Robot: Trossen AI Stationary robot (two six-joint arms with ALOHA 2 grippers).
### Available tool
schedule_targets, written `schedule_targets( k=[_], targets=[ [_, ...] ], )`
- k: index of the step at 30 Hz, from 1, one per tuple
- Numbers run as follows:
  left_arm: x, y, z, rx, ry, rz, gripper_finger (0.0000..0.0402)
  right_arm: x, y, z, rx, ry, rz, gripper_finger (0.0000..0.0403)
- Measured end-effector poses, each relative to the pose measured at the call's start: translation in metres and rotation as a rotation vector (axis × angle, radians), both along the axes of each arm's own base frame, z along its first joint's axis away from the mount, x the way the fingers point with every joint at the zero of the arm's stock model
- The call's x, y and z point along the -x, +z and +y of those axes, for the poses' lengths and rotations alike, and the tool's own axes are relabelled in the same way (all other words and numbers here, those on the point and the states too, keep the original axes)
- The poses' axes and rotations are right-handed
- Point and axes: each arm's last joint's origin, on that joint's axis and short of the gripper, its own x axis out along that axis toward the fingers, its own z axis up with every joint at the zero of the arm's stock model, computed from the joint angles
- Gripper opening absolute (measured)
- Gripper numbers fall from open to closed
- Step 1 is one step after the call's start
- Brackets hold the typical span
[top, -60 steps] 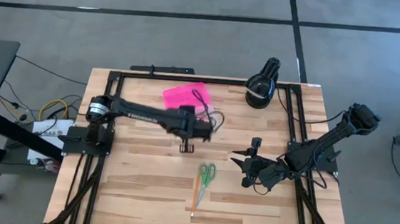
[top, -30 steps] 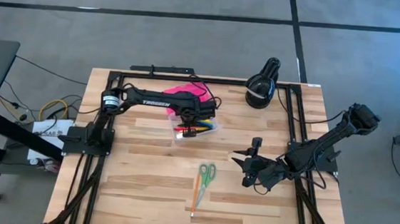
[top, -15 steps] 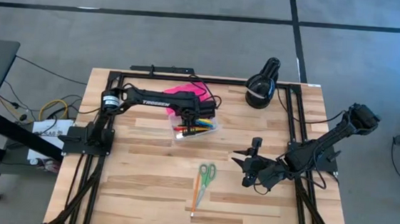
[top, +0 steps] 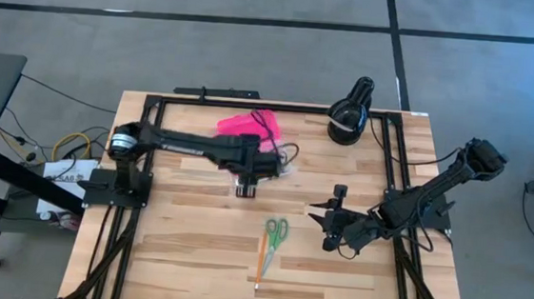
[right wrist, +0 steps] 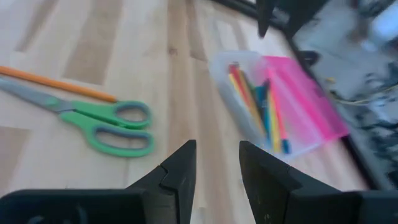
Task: Pick & place school supplies into a supply box
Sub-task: Put the green scissor into the pink supply box
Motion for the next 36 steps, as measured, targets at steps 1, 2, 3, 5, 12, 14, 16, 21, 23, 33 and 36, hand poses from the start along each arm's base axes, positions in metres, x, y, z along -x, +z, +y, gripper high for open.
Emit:
schedule_targets(
  k=[1, 2, 3, 5, 12, 14, 16, 21, 23, 33, 36],
  targets=[
    [0.0, 0.003, -0.01, 0.003, -0.027, -0.026, 0.0169, -0.001, 0.0, 0.0, -0.022, 0.014, 0.004, 0.0116],
    [-0.001, 0.006, -0.02, 0.006, -0.055, -0.047, 0.0169, -0.002, 0.0, -0.001, -0.041, 0.028, 0.01, 0.0116],
    [-0.001, 0.008, -0.031, 0.011, -0.086, -0.067, 0.0169, -0.003, 0.0, -0.001, -0.062, 0.044, 0.016, 0.0116],
    [-0.002, 0.009, -0.052, 0.023, -0.157, -0.092, 0.0169, -0.006, 0.001, -0.002, -0.104, 0.074, 0.018, 0.0116],
    [0.011, -0.011, -0.108, 0.01, -0.321, -0.089, 0.0169, -0.018, -0.009, 0.005, -0.15, 0.224, 0.046, 0.0116],
    [0.016, -0.022, -0.117, -0.004, -0.321, -0.092, 0.0169, -0.026, -0.015, 0.009, -0.136, 0.279, 0.038, 0.0116],
    [0.025, -0.038, -0.125, -0.018, -0.317, -0.087, 0.0169, -0.035, -0.026, 0.011, -0.111, 0.335, 0.054, 0.0116],
    [0.044, -0.08, -0.139, 0.005, -0.312, -0.152, 0.0169, -0.06, -0.04, 0.014, -0.061, 0.393, 0.103, 0.0116],
    [0.051, -0.094, -0.142, 0.01, -0.308, -0.204, 0.0169, -0.067, -0.045, 0.013, -0.041, 0.416, 0.138, 0.0116],
    [0.1, -0.105, -0.15, 0.002, -0.289, -0.527, 0.0169, -0.113, -0.054, 0.0, -0.115, 0.438, 0.21, 0.0116],
    [0.115, -0.098, -0.155, -0.037, -0.288, -0.606, 0.0169, -0.118, -0.061, -0.01, -0.128, 0.393, 0.274, 0.0116]
  ],
)
